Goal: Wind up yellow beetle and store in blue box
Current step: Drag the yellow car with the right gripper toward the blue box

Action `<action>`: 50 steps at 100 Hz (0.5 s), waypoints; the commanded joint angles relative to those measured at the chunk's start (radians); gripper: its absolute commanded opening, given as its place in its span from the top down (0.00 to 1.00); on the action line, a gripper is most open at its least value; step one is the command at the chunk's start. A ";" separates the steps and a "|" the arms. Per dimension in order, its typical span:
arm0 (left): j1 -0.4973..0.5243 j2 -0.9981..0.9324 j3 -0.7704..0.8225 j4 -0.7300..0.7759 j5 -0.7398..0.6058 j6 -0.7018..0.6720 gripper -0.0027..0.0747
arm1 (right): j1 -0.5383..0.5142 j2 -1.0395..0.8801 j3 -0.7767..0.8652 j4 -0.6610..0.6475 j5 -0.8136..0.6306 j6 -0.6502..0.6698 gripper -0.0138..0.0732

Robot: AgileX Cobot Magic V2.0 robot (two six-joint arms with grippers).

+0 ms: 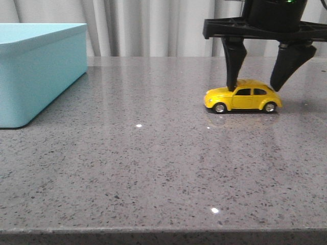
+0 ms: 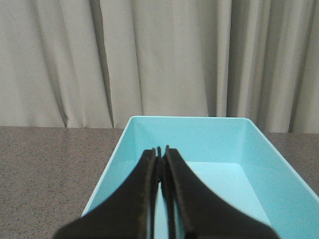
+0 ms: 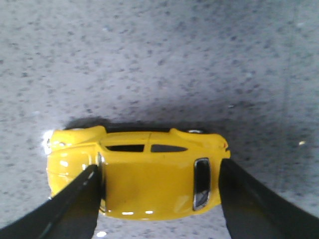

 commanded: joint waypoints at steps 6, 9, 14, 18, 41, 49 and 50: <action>0.000 0.016 -0.036 -0.004 -0.083 -0.008 0.99 | -0.024 -0.033 -0.025 -0.130 0.074 0.019 0.27; 0.000 0.016 -0.036 -0.004 -0.083 -0.008 0.99 | -0.037 -0.033 -0.025 -0.144 0.089 0.019 0.27; 0.000 0.016 -0.036 -0.004 -0.083 -0.008 0.99 | -0.056 -0.033 -0.025 -0.164 0.112 0.019 0.27; 0.000 0.016 -0.036 -0.004 -0.083 -0.008 0.99 | -0.072 -0.033 -0.025 -0.181 0.130 0.019 0.27; 0.000 0.016 -0.036 -0.004 -0.083 -0.008 0.99 | -0.170 -0.045 -0.025 -0.268 0.198 0.019 0.27; 0.000 0.016 -0.036 -0.004 -0.083 -0.008 0.99 | -0.182 -0.069 -0.026 -0.268 0.199 0.018 0.27; 0.000 0.016 -0.036 -0.004 -0.083 -0.008 0.99 | -0.182 -0.076 -0.026 -0.268 0.199 0.018 0.27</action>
